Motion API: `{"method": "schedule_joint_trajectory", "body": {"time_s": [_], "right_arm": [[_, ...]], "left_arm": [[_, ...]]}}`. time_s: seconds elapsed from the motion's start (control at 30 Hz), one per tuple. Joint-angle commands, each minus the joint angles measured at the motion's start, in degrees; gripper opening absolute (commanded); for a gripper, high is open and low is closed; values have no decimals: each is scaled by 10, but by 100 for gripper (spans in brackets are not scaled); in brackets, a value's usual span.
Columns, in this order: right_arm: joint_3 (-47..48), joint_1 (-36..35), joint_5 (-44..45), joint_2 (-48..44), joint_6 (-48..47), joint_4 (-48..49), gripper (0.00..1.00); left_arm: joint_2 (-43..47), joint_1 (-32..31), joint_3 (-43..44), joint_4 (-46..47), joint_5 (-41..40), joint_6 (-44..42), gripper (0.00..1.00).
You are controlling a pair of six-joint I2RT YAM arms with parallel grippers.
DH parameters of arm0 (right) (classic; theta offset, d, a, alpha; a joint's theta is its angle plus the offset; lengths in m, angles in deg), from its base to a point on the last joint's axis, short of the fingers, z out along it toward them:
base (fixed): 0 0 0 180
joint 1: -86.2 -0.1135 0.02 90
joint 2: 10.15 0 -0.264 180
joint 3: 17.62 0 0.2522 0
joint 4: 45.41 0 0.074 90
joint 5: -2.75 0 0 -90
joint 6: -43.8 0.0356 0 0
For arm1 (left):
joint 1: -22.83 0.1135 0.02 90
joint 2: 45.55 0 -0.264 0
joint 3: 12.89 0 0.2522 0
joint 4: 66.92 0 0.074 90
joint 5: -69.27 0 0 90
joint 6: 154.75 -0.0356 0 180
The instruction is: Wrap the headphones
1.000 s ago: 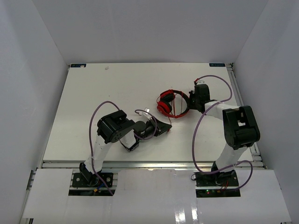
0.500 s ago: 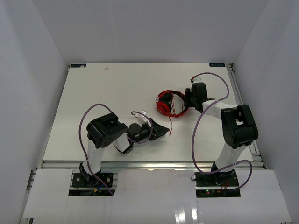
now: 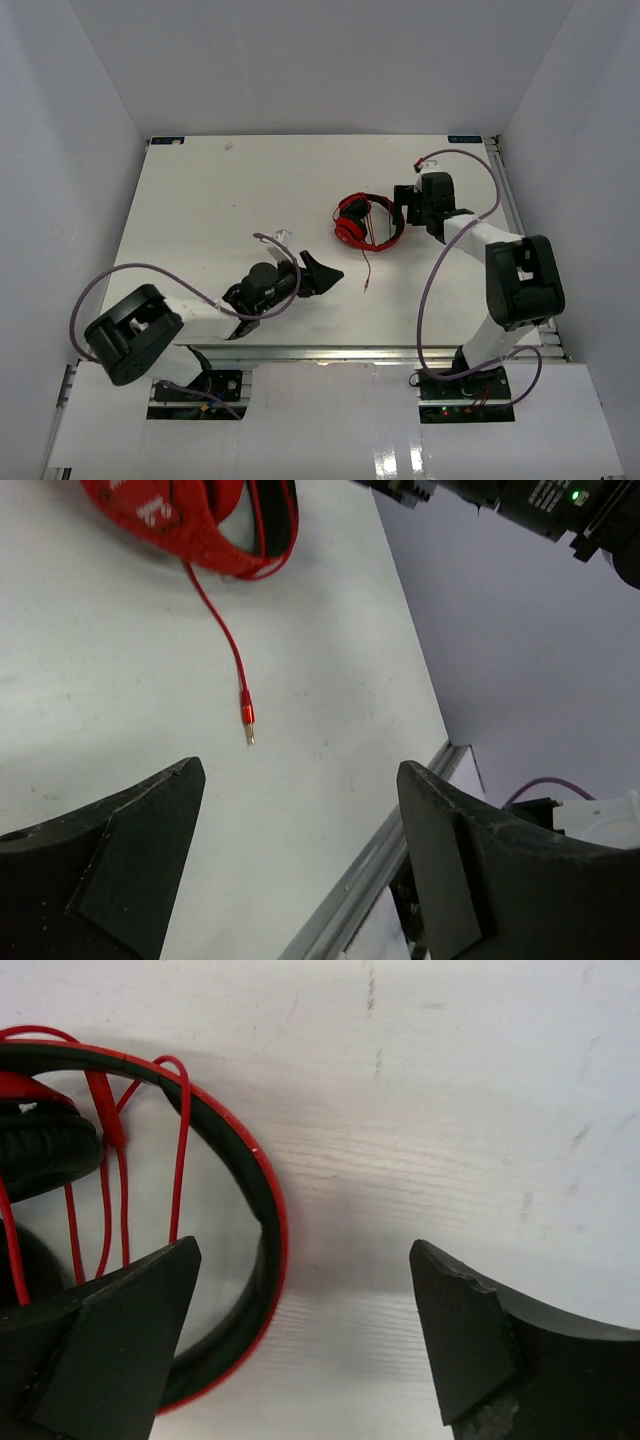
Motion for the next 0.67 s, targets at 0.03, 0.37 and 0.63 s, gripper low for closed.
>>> {"method": "schedule_joint_trajectory", "body": {"time_s": [0.03,0.37,0.63], "right_arm": [[-22,53,-257,-171,-194,-101,90],[-140,60,-192,-471,-172,-187,90],[-160,60,-156,-545,-131,-164,90]], "left_arm": [[165,0,73,-255,-101,-224,95],[364,4,160,-460,-44,-364,98],[477,4,100,-497,-39,-344,98]]}}
